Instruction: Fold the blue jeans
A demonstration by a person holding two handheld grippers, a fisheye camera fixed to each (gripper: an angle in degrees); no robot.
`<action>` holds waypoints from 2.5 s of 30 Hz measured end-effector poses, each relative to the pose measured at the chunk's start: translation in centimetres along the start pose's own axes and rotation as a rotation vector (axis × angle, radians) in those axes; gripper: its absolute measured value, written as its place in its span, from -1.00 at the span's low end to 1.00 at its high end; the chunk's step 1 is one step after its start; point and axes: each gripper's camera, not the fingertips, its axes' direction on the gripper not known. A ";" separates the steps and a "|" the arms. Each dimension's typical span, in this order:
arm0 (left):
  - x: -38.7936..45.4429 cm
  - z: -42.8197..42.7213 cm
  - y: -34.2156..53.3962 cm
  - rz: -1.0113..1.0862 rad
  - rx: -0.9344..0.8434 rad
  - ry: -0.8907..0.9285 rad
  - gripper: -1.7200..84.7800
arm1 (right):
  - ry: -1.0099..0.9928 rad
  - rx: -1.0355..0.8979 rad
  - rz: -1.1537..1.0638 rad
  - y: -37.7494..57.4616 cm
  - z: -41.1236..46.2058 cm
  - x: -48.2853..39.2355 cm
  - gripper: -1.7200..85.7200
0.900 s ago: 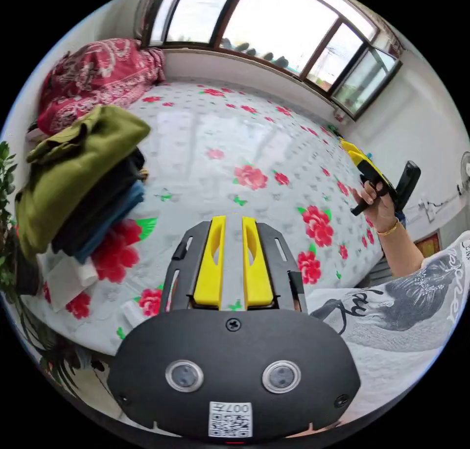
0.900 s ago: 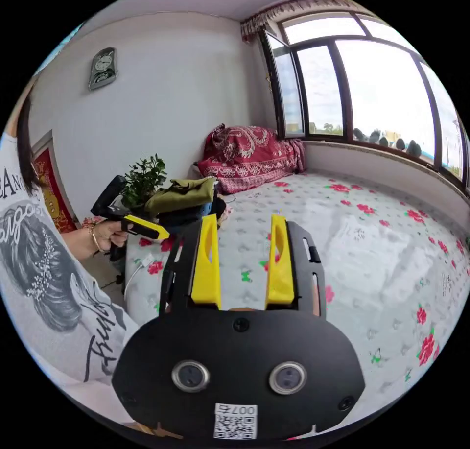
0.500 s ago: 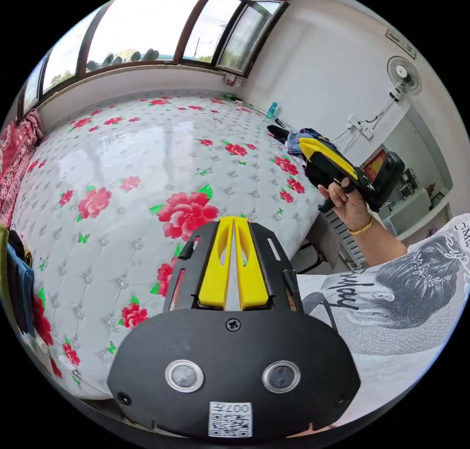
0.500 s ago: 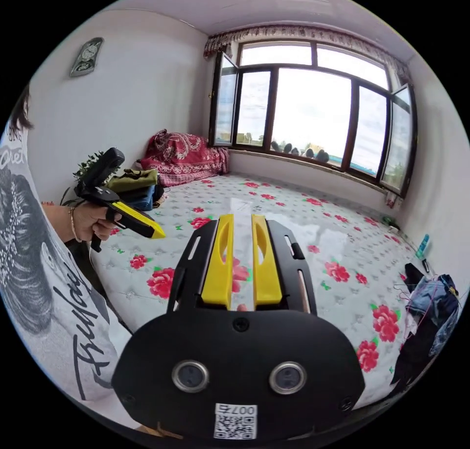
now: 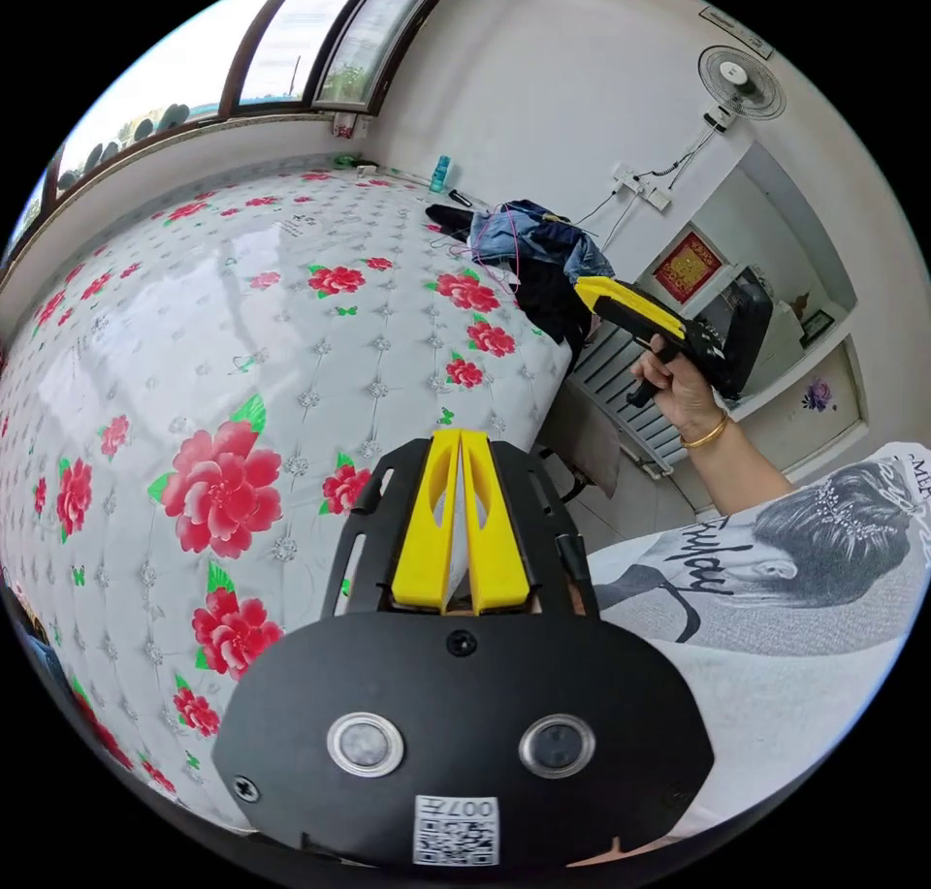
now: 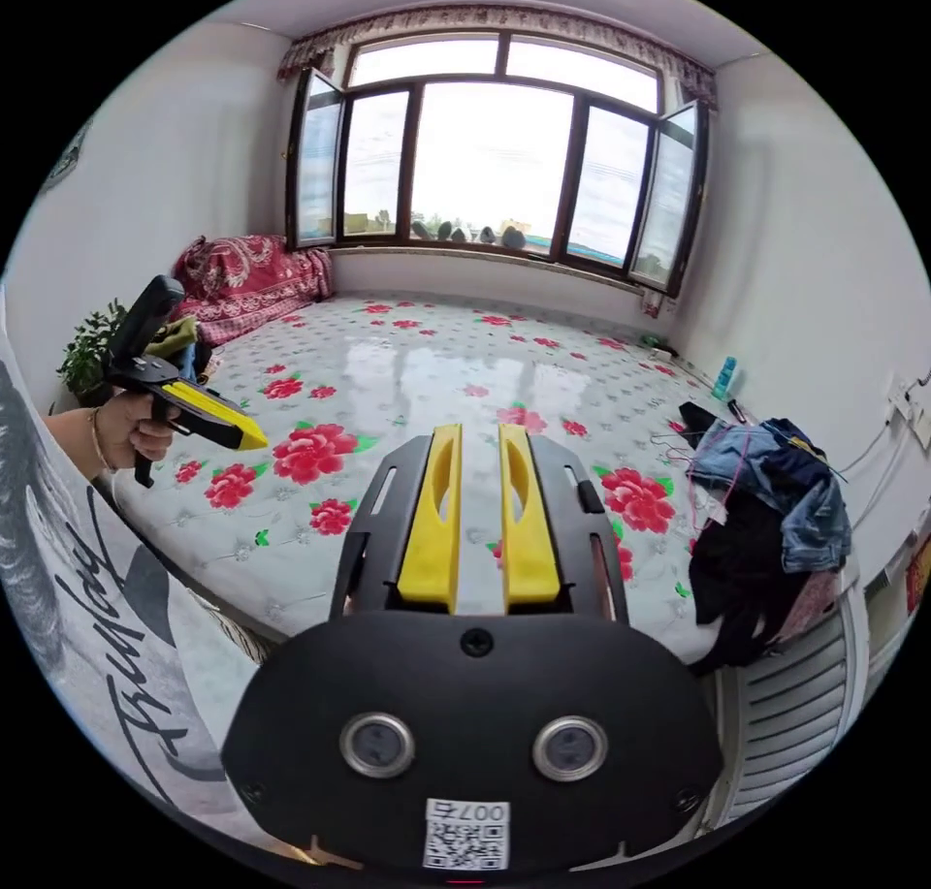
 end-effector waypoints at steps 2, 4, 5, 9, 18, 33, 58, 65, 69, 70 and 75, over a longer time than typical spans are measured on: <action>-0.8 0.2 -1.0 0.016 0.003 0.040 -0.98 | 0.091 -0.028 0.030 1.1 0.3 1.3 -0.77; -1.7 0.6 -2.4 0.019 0.004 0.068 -0.98 | 0.211 -0.070 0.102 2.5 0.4 4.4 -0.74; -1.9 0.7 -2.8 0.022 0.002 0.070 -0.98 | 0.242 -0.073 0.119 2.8 0.3 5.4 -0.73; -2.5 2.4 -6.1 -0.007 -0.035 0.104 -0.98 | 0.466 -0.079 0.261 5.4 0.6 13.9 -0.68; 1.6 8.5 -15.5 -0.081 -0.086 0.038 -0.98 | 0.650 -0.311 0.231 8.0 10.8 35.2 -0.64; 6.2 10.8 -22.0 -0.298 -0.069 -0.055 -0.98 | 0.567 -0.398 0.116 8.2 15.9 50.0 -0.80; -0.5 -7.9 -0.4 -0.228 0.316 -0.145 -0.98 | -0.432 0.462 -0.356 -35.5 -13.1 21.9 -0.92; -3.3 -15.5 11.2 -0.344 0.481 -0.255 -0.98 | -1.024 0.265 -0.466 -39.8 -2.2 0.8 -0.90; -7.5 -16.0 19.2 -0.561 0.476 -0.267 -0.98 | -1.147 -0.051 -0.450 -36.5 12.0 -11.6 -0.86; -8.6 -15.6 21.7 -0.624 0.476 -0.255 -0.98 | -1.156 -0.084 -0.387 -34.6 15.3 -12.3 -0.85; -9.2 -13.8 28.9 -0.820 0.403 -0.302 -0.97 | -0.978 -0.127 -0.346 -26.6 20.8 -8.0 -0.80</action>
